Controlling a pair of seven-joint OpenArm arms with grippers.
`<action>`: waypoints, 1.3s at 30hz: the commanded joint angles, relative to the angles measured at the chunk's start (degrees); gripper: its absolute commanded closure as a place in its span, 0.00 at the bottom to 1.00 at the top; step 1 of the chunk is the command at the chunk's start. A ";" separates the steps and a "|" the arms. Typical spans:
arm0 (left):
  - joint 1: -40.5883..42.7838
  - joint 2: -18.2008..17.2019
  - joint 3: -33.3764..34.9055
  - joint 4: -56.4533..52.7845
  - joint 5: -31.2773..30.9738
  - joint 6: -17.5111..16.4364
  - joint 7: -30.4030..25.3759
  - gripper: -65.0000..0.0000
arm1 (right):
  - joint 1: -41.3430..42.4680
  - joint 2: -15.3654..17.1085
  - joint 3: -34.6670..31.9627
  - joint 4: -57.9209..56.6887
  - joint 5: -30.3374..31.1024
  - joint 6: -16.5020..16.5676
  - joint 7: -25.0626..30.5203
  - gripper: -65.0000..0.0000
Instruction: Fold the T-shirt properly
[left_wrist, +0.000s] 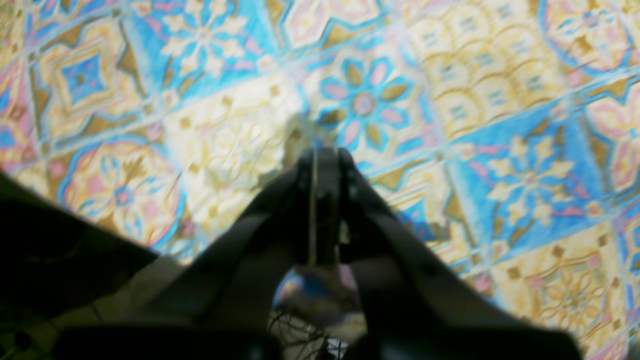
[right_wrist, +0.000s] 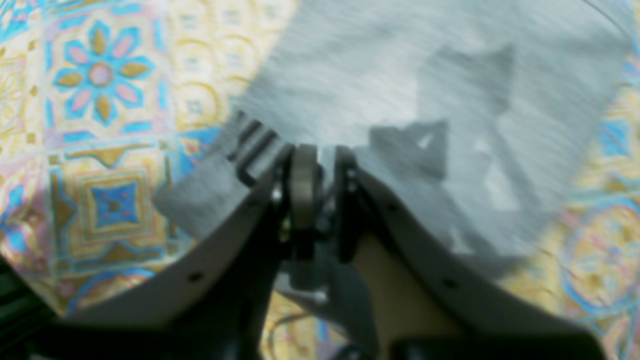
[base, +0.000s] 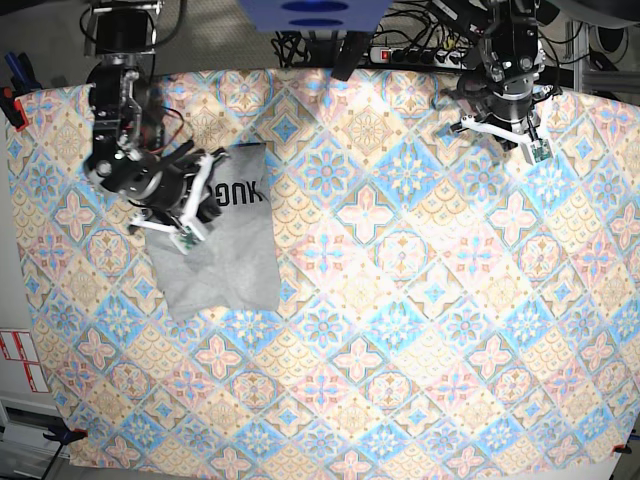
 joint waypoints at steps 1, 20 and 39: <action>1.33 -0.34 -0.23 2.17 0.31 0.00 -1.12 1.00 | -1.71 0.69 2.48 2.25 0.57 -0.16 0.70 0.89; 22.95 -15.11 16.39 5.07 0.22 0.00 -1.65 1.00 | -33.09 0.34 31.32 8.32 0.57 -0.16 1.14 0.97; 14.16 -14.85 27.73 -24.20 0.57 0.27 -12.63 1.00 | -33.27 -1.68 25.25 -31.86 -7.69 -0.16 14.24 0.97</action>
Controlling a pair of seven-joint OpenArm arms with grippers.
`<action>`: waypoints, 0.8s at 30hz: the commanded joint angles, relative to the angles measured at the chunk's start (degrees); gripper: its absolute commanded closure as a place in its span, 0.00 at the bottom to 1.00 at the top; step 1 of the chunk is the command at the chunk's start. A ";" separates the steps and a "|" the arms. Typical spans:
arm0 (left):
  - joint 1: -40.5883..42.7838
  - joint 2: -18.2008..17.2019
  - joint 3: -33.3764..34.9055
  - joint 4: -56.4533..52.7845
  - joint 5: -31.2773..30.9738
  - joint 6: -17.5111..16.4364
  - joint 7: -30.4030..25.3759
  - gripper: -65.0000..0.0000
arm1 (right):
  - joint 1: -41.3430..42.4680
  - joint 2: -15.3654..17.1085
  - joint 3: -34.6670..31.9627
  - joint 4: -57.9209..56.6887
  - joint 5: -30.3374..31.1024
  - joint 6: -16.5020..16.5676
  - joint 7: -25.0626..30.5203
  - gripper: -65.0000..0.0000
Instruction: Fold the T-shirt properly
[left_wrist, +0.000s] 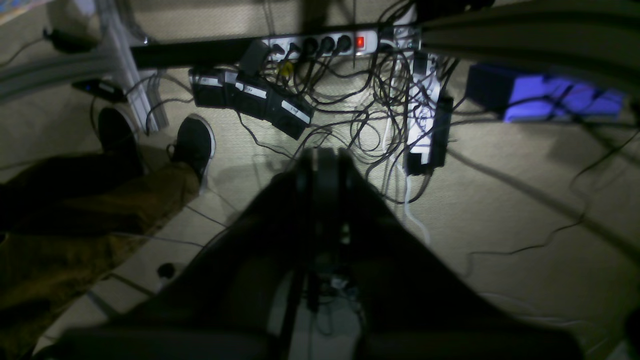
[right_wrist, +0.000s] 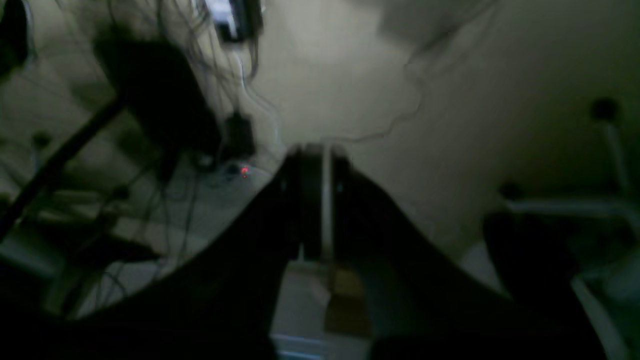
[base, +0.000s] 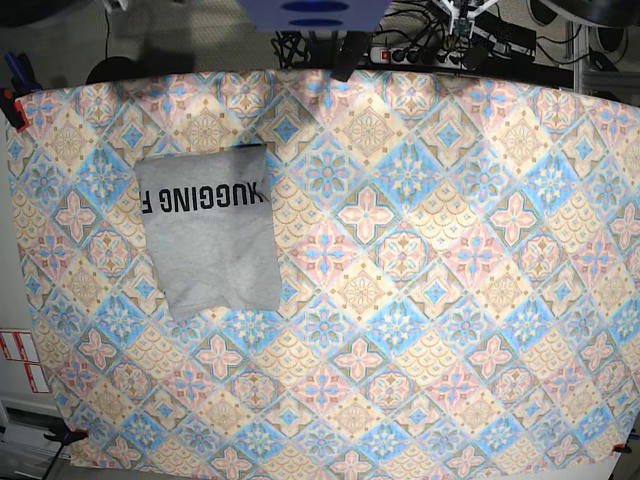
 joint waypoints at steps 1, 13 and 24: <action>-1.10 -0.36 1.22 -2.45 0.18 0.31 -1.87 1.00 | 1.23 0.68 0.34 -2.48 -0.64 0.45 2.20 0.97; -17.28 9.84 6.67 -38.23 0.62 0.31 -14.70 1.00 | 21.36 0.59 0.07 -43.27 -8.64 0.45 25.67 0.97; -29.50 14.85 14.76 -56.78 0.18 0.31 -20.33 1.00 | 26.81 -0.29 0.07 -50.57 -8.82 0.45 32.18 0.97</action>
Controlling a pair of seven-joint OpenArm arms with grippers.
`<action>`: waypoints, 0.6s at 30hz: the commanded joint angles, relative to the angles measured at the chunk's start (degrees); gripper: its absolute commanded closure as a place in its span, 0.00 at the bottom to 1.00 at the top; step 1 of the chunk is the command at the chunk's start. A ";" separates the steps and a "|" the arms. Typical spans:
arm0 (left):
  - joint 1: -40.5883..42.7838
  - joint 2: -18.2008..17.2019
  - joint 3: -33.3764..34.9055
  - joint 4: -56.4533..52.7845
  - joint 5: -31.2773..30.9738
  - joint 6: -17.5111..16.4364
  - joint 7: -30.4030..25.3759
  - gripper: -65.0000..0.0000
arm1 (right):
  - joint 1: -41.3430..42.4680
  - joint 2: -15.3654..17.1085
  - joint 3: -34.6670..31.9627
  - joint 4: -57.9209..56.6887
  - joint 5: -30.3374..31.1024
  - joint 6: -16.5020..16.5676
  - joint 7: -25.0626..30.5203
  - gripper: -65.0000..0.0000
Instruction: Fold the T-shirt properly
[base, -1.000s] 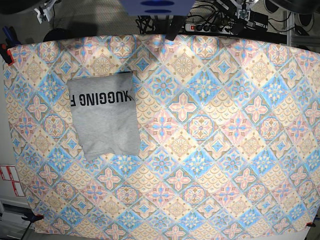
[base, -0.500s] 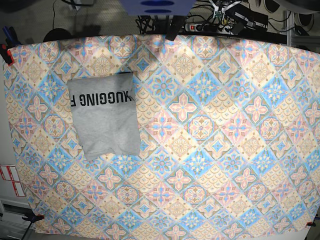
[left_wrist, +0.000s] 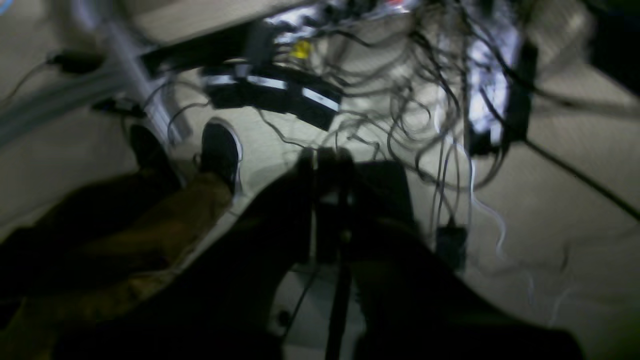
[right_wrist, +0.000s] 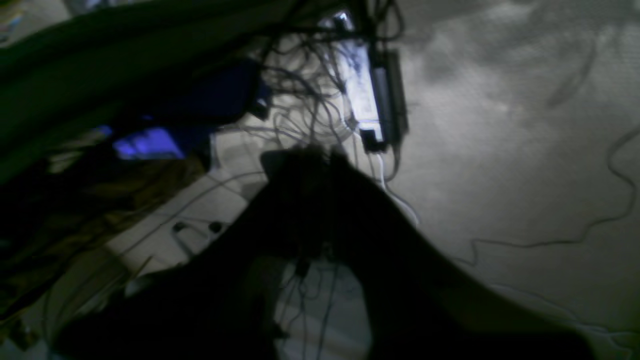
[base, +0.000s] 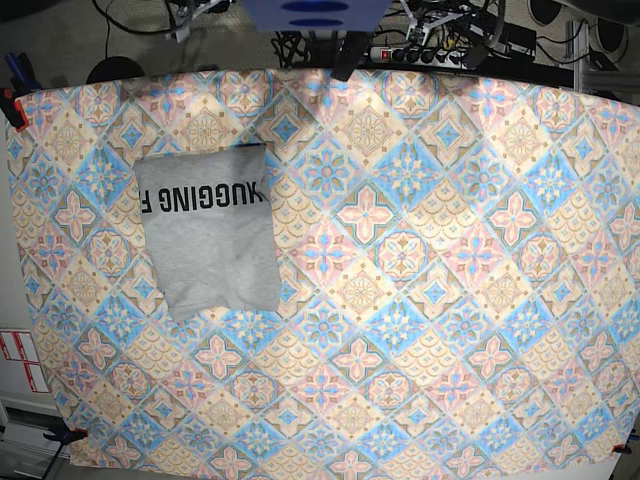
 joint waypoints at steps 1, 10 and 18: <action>-0.59 0.16 0.25 -0.09 0.18 0.40 -0.50 1.00 | -0.12 -0.47 0.14 0.27 0.30 0.80 0.44 0.97; -3.49 1.83 0.42 -2.02 0.18 0.40 -0.50 1.00 | -0.12 -4.52 0.40 0.27 0.38 -7.07 2.38 0.97; -4.37 1.83 0.42 -2.02 0.18 0.40 -0.50 1.00 | 0.06 -5.57 0.49 0.27 0.38 -11.46 2.82 0.97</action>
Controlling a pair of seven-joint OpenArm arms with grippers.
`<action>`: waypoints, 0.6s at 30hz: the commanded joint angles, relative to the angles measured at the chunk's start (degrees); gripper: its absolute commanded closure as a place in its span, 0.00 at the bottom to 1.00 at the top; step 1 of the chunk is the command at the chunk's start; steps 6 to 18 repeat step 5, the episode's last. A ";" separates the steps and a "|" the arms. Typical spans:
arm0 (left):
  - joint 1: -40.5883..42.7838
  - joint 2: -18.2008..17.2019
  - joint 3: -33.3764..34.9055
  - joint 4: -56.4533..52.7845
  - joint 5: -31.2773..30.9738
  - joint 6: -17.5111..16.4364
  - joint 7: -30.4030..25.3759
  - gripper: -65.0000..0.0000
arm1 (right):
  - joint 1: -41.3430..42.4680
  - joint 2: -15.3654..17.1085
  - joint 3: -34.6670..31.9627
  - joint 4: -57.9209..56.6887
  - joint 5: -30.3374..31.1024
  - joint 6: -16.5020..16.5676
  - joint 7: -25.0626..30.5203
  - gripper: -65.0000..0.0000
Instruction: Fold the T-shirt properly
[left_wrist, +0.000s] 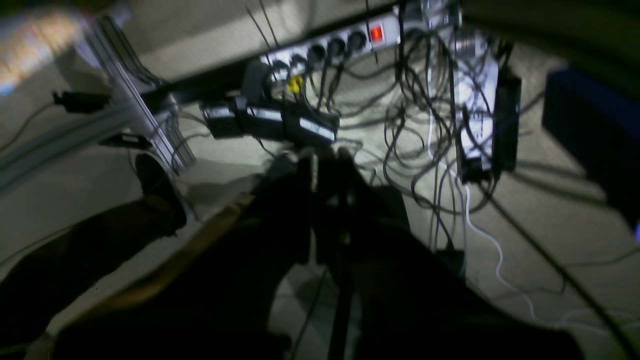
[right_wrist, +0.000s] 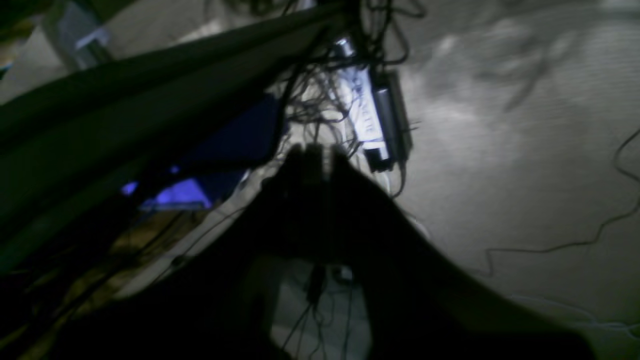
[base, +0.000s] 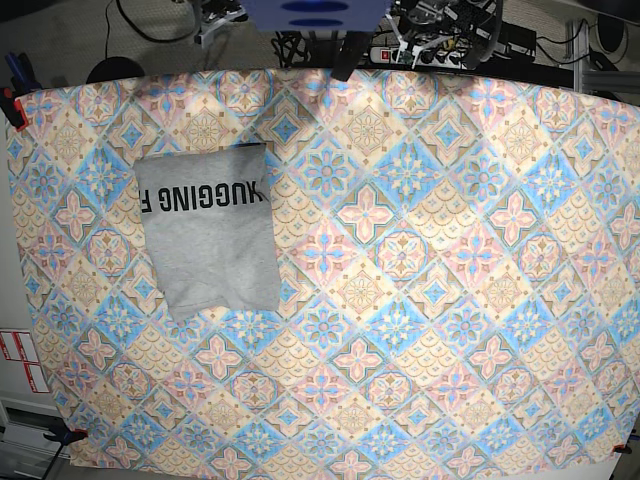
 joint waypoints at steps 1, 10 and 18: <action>0.60 0.00 0.05 0.21 0.16 0.31 -0.26 1.00 | 0.13 0.61 0.05 0.05 0.04 -0.01 0.37 0.97; 0.60 0.35 0.05 0.30 0.16 0.31 -0.26 1.00 | 1.98 0.61 -0.12 0.05 0.04 -0.01 0.37 0.97; 0.60 0.35 0.05 0.30 0.16 0.31 -0.26 1.00 | 1.98 0.61 -0.12 0.05 0.04 -0.01 0.37 0.97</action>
